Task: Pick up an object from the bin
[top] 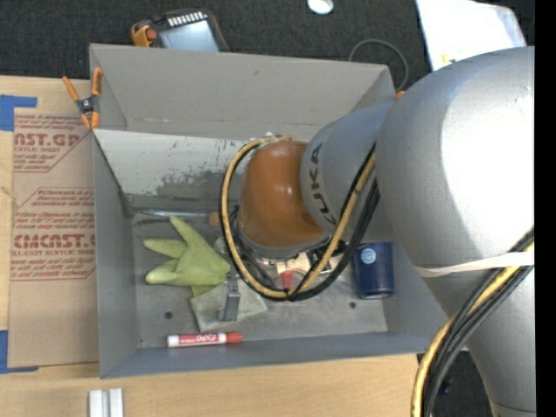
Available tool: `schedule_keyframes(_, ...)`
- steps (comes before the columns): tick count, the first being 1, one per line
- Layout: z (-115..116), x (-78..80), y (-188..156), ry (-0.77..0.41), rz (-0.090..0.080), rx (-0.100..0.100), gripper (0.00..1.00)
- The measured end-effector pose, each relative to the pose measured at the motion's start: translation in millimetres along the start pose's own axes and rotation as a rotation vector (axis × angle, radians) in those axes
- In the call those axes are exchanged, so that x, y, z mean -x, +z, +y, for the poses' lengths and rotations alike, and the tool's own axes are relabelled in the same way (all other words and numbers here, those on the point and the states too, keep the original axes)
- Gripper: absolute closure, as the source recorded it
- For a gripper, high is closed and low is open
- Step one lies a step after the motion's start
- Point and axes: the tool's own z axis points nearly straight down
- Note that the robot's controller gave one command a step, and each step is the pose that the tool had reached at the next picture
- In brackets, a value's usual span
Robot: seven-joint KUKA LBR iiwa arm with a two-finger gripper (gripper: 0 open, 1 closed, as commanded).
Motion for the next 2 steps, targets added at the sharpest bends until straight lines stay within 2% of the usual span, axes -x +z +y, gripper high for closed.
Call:
schedule_keyframes(1,-11.2,-9.3,-43.0,-0.145,0.006,0.0,0.0)
schedule_keyframes(2,-0.1,-3.1,-47.5,0.169,0.0,0.0,0.0)
